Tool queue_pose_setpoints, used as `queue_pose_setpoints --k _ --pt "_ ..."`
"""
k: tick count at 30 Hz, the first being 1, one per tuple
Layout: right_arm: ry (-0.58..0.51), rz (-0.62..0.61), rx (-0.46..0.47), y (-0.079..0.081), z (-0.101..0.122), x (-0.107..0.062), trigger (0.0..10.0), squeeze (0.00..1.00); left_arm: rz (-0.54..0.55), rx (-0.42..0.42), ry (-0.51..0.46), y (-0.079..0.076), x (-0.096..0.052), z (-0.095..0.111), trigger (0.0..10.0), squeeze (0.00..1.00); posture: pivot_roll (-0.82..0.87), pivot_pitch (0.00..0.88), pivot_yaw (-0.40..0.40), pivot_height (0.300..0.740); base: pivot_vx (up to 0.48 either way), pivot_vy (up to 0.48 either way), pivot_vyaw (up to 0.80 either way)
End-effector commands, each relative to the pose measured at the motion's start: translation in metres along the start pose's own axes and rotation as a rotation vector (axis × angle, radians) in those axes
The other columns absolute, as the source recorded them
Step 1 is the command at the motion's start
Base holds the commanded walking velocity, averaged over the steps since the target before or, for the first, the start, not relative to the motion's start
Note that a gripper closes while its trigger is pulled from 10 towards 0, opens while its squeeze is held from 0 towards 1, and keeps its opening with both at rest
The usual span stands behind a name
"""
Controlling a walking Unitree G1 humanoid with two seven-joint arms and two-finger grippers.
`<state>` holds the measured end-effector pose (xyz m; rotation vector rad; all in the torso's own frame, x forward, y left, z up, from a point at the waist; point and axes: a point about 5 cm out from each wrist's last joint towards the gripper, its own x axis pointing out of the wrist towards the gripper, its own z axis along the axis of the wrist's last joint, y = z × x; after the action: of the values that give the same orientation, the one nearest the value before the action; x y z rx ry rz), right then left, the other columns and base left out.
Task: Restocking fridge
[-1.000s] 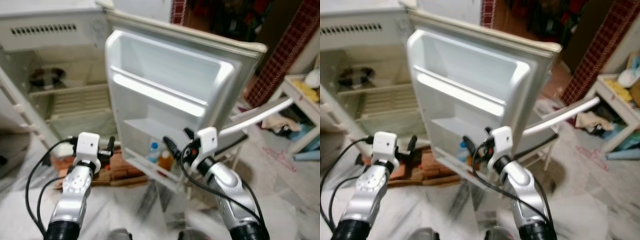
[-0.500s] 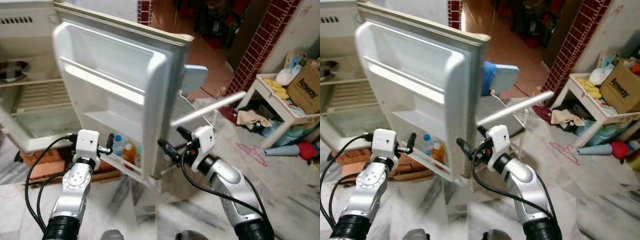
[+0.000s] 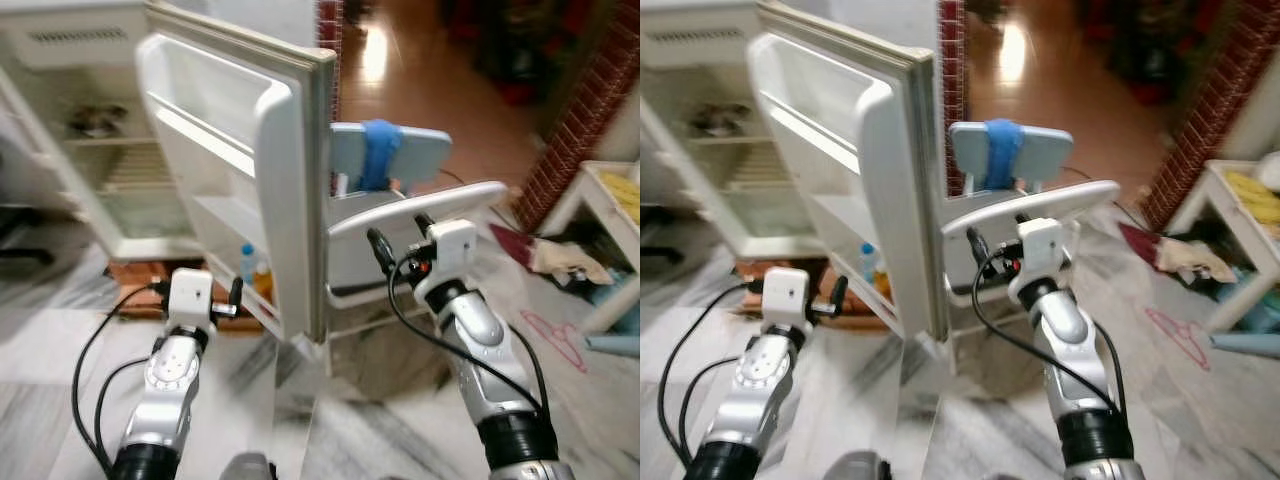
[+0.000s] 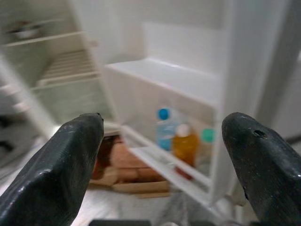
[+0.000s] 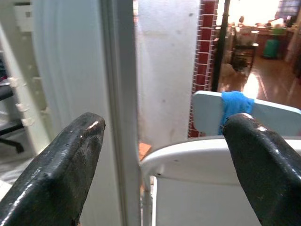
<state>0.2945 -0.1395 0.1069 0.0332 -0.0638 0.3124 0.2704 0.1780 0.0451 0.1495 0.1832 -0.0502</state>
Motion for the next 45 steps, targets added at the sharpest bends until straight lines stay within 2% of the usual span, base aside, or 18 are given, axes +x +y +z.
queue_pose_setpoints --k 1,2,4,6,10,12,16,21,31,41,45 --pt "-0.029 -0.017 0.000 0.004 0.004 0.004 10.0 0.00 0.023 -0.005 -0.002 0.009 0.001 0.002 10.0 0.00 0.03 0.000 0.003 0.740 0.000 0.000 0.63" --pt "-0.030 -0.022 0.001 0.003 0.004 0.004 10.0 0.00 0.019 -0.012 0.003 0.009 0.001 0.001 10.0 0.00 0.03 0.000 0.003 0.740 0.000 0.000 0.63" --pt "-0.028 -0.036 0.005 0.002 0.002 0.001 10.0 0.00 -0.036 0.039 -0.004 0.008 -0.002 0.000 10.0 0.00 0.03 0.000 0.002 0.740 0.000 0.000 0.61" --pt "-0.013 -0.061 0.000 0.000 -0.001 -0.003 10.0 0.00 -0.043 0.005 -0.003 0.010 -0.006 0.000 10.0 0.00 0.03 0.000 0.003 0.740 0.000 0.000 0.54" --pt "0.026 -0.096 0.005 0.000 -0.009 -0.013 10.0 0.00 0.003 -0.034 0.007 0.017 -0.016 -0.002 10.0 0.00 0.03 0.000 0.004 0.740 0.000 0.000 0.23" --pt "0.031 -0.124 0.050 0.001 -0.011 -0.019 10.0 0.00 0.040 -0.059 0.006 0.021 -0.023 -0.004 10.0 0.00 0.03 0.000 0.003 0.740 0.000 0.000 0.00" --pt "0.023 -0.090 0.041 0.009 -0.013 -0.024 10.0 0.00 0.054 -0.069 -0.001 0.021 -0.027 -0.005 10.0 0.00 0.03 0.000 0.001 0.740 0.000 0.000 0.00" --pt "0.003 -0.066 0.030 0.015 -0.007 -0.020 10.0 0.00 0.023 -0.074 -0.021 0.015 -0.027 0.000 10.0 0.00 0.03 0.001 0.003 0.740 0.000 0.000 0.00" --pt "-0.001 -0.147 0.019 0.000 -0.002 -0.015 10.0 0.00 0.015 -0.065 -0.027 0.015 -0.028 0.003 10.0 0.00 0.03 0.014 0.007 0.740 0.292 0.000 0.00" --pt "-0.002 -0.163 0.014 -0.001 0.000 -0.014 10.0 0.00 0.019 -0.070 -0.008 0.014 -0.029 0.001 10.0 0.00 0.03 0.019 0.009 0.740 0.371 0.000 0.00" --pt "-0.012 -0.161 0.002 -0.002 0.002 -0.013 10.0 0.00 0.019 -0.070 0.007 0.014 -0.029 -0.001 10.0 0.00 0.03 0.023 0.009 0.740 0.000 0.000 0.00"
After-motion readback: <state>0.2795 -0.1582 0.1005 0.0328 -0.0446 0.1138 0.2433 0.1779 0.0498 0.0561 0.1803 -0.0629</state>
